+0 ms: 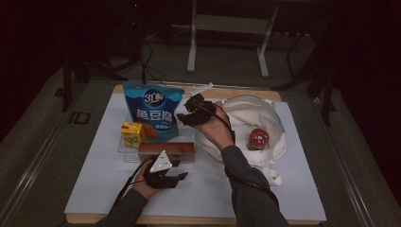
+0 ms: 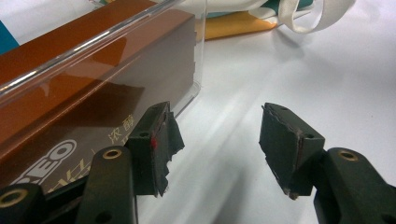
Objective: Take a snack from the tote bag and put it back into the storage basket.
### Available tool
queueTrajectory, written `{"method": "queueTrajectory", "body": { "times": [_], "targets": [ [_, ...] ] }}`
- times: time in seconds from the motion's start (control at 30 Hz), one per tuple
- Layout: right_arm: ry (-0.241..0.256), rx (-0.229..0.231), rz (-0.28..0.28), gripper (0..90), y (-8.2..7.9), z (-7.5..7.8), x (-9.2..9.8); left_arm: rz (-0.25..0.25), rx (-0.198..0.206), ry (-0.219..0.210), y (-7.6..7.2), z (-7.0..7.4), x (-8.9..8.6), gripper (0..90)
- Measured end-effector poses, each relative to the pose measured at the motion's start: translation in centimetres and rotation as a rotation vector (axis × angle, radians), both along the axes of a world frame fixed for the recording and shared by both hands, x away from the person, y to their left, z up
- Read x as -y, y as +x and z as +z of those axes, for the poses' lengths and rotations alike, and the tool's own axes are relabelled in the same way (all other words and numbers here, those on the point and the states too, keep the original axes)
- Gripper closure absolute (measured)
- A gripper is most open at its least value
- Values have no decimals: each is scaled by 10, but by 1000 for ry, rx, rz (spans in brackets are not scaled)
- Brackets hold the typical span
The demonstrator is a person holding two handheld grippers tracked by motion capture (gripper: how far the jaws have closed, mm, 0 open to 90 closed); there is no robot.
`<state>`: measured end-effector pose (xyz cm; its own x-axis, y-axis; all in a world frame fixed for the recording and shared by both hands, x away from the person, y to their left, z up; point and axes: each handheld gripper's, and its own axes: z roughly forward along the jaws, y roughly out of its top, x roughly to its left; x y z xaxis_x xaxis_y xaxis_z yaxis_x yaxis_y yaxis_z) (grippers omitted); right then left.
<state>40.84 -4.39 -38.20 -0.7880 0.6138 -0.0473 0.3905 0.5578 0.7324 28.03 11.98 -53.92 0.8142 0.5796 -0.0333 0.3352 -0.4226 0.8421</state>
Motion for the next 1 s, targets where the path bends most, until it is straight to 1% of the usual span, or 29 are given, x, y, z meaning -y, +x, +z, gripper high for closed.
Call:
{"method": "queueTrajectory", "body": {
  "times": [0.2,0.37,0.77,1.0],
  "targets": [
    [-28,2,1,508,-3,0,9,1,-1,0,0,0,0,439],
    [-33,-5,5,484,-4,-1,15,1,0,1,0,0,0,439],
    [-72,-6,10,482,-10,-3,29,2,-3,0,0,0,0,439],
    [-72,-10,6,492,-11,-4,39,4,-7,0,1,0,0,439]
  ]
}}
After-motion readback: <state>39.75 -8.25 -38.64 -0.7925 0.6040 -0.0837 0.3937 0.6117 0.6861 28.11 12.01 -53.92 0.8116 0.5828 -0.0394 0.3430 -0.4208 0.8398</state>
